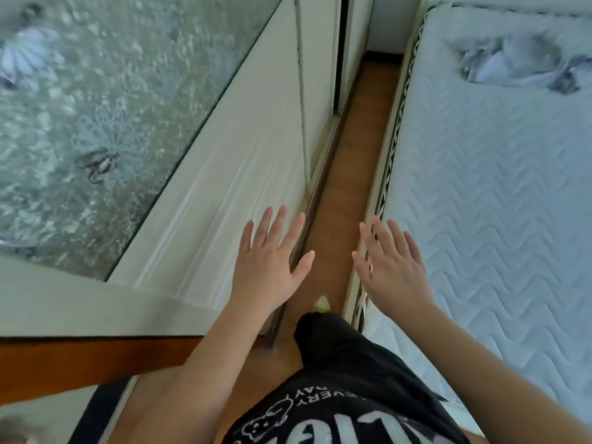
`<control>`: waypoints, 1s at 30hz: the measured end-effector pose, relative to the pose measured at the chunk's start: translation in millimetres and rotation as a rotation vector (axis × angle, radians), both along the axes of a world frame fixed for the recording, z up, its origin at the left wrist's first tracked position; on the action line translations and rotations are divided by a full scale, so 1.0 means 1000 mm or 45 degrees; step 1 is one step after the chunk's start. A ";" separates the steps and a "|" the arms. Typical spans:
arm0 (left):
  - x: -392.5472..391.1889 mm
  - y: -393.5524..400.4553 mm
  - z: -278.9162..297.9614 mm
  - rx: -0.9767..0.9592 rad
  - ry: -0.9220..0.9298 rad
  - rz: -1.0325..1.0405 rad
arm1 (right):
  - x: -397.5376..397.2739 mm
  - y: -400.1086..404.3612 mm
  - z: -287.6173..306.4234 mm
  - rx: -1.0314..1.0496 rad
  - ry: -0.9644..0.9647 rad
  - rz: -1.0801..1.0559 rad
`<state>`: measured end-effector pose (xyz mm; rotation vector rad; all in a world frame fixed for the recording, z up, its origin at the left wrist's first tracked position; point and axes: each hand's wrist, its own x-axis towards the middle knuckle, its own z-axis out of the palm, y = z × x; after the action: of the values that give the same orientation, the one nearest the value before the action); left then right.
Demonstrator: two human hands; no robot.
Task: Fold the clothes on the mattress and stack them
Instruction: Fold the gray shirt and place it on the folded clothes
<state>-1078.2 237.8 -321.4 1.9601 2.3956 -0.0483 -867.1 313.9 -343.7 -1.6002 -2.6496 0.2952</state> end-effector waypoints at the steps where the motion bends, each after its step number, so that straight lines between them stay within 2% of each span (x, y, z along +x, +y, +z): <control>1: 0.000 0.022 -0.001 0.003 -0.028 -0.010 | 0.000 0.014 -0.001 -0.002 0.002 -0.032; 5: -0.001 0.120 -0.009 0.047 -0.093 -0.076 | 0.001 0.082 -0.005 0.021 0.008 -0.158; 11: 0.003 0.266 -0.009 0.041 -0.033 -0.220 | 0.007 0.204 -0.001 0.002 0.011 -0.275; 19: 0.015 0.412 0.010 0.113 -0.015 -0.445 | 0.018 0.332 0.017 0.016 -0.010 -0.405; 23: 0.010 0.475 0.007 0.129 0.041 -0.500 | 0.020 0.379 0.020 0.015 0.005 -0.474; 30: -0.006 0.599 -0.003 0.140 0.007 -0.577 | 0.014 0.471 0.011 -0.003 0.025 -0.548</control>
<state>-1083.8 836.4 -324.7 2.5126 1.9427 0.0638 -853.5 784.9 -332.9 -2.0900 -2.2080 0.2916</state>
